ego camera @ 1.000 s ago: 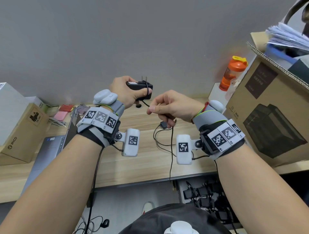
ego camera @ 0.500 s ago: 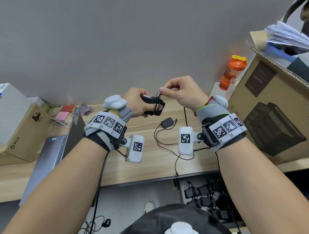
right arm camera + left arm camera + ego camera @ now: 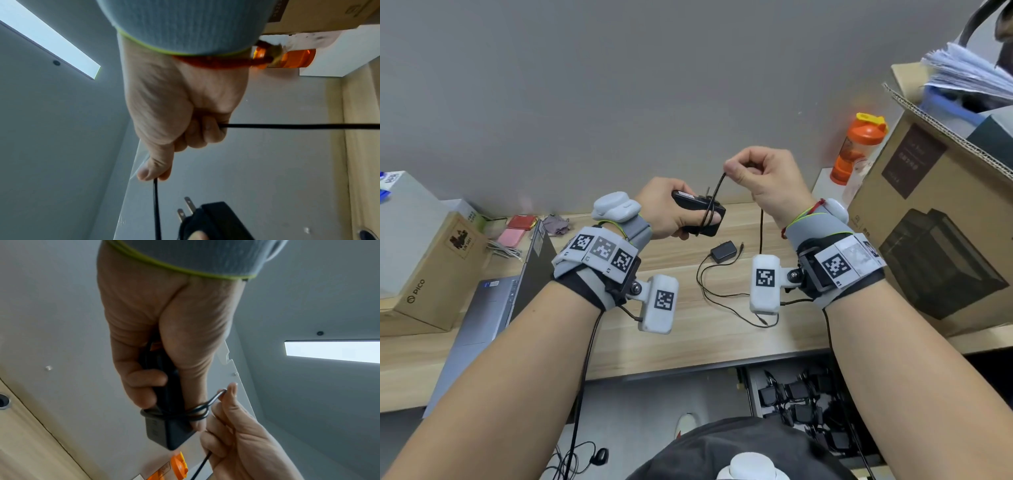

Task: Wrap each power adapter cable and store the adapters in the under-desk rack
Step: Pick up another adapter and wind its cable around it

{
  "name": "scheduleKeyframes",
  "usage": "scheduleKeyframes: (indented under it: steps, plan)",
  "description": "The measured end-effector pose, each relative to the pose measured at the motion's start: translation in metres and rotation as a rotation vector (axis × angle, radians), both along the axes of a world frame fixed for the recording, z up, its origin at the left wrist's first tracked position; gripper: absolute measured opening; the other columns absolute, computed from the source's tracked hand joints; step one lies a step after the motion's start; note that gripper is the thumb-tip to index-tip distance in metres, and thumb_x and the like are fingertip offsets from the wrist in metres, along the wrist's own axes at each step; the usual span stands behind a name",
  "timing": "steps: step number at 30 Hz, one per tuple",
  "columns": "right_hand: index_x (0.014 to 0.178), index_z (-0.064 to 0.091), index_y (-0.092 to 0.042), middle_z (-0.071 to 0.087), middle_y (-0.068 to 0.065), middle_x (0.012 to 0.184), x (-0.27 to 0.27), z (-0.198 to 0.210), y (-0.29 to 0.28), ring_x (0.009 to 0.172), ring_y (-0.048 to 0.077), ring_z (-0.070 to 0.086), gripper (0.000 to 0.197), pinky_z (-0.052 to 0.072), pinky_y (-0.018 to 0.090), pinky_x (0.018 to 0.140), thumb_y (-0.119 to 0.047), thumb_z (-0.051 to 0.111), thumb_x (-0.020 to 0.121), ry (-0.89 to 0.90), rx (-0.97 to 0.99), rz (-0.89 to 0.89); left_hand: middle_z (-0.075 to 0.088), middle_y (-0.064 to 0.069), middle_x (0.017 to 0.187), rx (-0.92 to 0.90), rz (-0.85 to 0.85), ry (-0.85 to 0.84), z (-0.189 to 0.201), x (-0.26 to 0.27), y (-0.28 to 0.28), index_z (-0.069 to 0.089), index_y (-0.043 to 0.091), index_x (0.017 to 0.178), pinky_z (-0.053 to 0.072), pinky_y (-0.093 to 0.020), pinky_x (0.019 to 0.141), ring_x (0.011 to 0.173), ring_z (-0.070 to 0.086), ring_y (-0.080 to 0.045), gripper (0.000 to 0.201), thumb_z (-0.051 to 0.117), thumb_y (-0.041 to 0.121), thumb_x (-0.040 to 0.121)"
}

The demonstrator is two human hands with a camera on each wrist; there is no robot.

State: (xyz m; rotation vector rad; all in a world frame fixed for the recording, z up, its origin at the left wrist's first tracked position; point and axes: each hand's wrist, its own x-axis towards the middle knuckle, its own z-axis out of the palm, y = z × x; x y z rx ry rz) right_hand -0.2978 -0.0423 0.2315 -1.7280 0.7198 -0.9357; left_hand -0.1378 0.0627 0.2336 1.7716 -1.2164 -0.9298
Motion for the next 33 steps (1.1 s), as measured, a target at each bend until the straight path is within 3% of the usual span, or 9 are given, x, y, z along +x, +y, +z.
scheduleKeyframes:
  steps: [4, 7, 12, 16, 19, 21, 23, 28, 33]
  plan:
    - [0.079, 0.065, -0.009, 0.052, -0.020, 0.046, 0.003, 0.001, -0.004, 0.048, -0.006, 0.044, 0.012, 0.037, 0.007, 0.056, -0.013, 0.068, 0.091, 0.064, -0.047, 0.022, 0.066, -0.009, 0.060, -0.017, -0.047, 0.028, 0.008, -0.002, 0.000, 0.058, 0.010, 0.081, 0.046, -0.026, 0.048, 0.050, 0.059, -0.025, 0.033, 0.087, 0.020, 0.071]
    - [0.075, 0.066, -0.015, 0.059, -0.011, 0.061, 0.006, -0.005, -0.007, 0.055, -0.006, 0.049, 0.016, 0.042, 0.011, 0.061, -0.014, 0.068, 0.091, 0.072, -0.033, 0.044, 0.066, -0.010, 0.065, -0.060, -0.073, 0.055, 0.015, -0.008, -0.002, 0.058, 0.010, 0.082, 0.047, -0.026, 0.046, 0.050, 0.059, -0.023, 0.031, 0.086, 0.017, 0.071]
    - [0.078, 0.063, -0.013, 0.045, -0.018, 0.042, 0.004, -0.011, 0.001, 0.040, -0.002, 0.038, 0.023, 0.030, 0.009, 0.044, -0.013, 0.054, 0.100, 0.182, 0.036, 0.123, 0.064, -0.012, 0.067, -0.142, 0.006, 0.180, 0.017, -0.012, -0.004, 0.056, 0.006, 0.085, 0.044, -0.023, 0.044, 0.047, 0.057, -0.021, 0.030, 0.083, 0.013, 0.074]
    - [0.069, 0.062, -0.021, 0.039, -0.008, 0.056, 0.007, -0.019, 0.007, 0.044, 0.002, 0.029, 0.032, 0.025, 0.017, 0.046, -0.020, 0.055, 0.100, 0.311, 0.048, 0.183, 0.066, -0.013, 0.068, -0.204, 0.140, 0.270, 0.015, -0.009, -0.010, 0.056, 0.015, 0.078, 0.038, -0.029, 0.050, 0.052, 0.057, -0.025, 0.034, 0.087, 0.027, 0.069]
    - [0.089, 0.074, -0.025, 0.036, -0.013, 0.054, 0.008, -0.020, 0.011, 0.046, 0.005, 0.028, 0.024, 0.025, 0.016, 0.047, -0.030, 0.053, 0.100, 0.419, -0.026, 0.288, 0.066, -0.011, 0.064, -0.217, 0.227, 0.281, 0.015, -0.005, -0.015, 0.057, 0.017, 0.078, 0.035, -0.031, 0.053, 0.055, 0.055, -0.025, 0.041, 0.088, 0.037, 0.060]
    - [0.103, 0.076, -0.018, 0.040, -0.015, 0.047, 0.007, -0.014, 0.015, 0.048, 0.003, 0.034, 0.024, 0.027, 0.014, 0.050, -0.029, 0.054, 0.100, 0.467, -0.086, 0.331, 0.065, -0.011, 0.066, -0.214, 0.266, 0.270, 0.014, 0.000, -0.017, 0.057, 0.015, 0.080, 0.037, -0.030, 0.051, 0.050, 0.054, -0.023, 0.039, 0.089, 0.031, 0.064]
    - [0.100, 0.077, -0.017, 0.044, -0.015, 0.050, 0.005, -0.005, 0.016, 0.052, 0.001, 0.037, 0.023, 0.030, 0.018, 0.057, -0.030, 0.059, 0.098, 0.481, -0.125, 0.340, 0.065, -0.010, 0.066, -0.201, 0.291, 0.224, 0.011, 0.005, -0.019, 0.056, 0.010, 0.085, 0.040, -0.028, 0.047, 0.044, 0.056, -0.019, 0.038, 0.088, 0.025, 0.069]
    - [0.090, 0.076, -0.001, 0.054, -0.021, 0.046, -0.001, 0.020, 0.014, 0.049, -0.005, 0.047, 0.021, 0.032, 0.005, 0.054, -0.016, 0.062, 0.096, 0.352, -0.147, 0.311, 0.063, -0.011, 0.065, -0.134, 0.248, 0.136, 0.001, 0.010, -0.017, 0.055, 0.006, 0.085, 0.041, -0.022, 0.040, 0.042, 0.054, -0.017, 0.037, 0.087, 0.016, 0.070]
    - [0.079, 0.075, -0.015, 0.060, -0.014, 0.058, 0.002, 0.020, -0.002, 0.056, -0.004, 0.046, 0.016, 0.039, 0.018, 0.064, -0.024, 0.068, 0.091, 0.314, -0.173, 0.171, 0.066, -0.010, 0.063, -0.079, 0.118, 0.092, -0.001, 0.006, -0.015, 0.056, 0.011, 0.080, 0.045, -0.025, 0.047, 0.047, 0.057, -0.021, 0.036, 0.088, 0.020, 0.069]
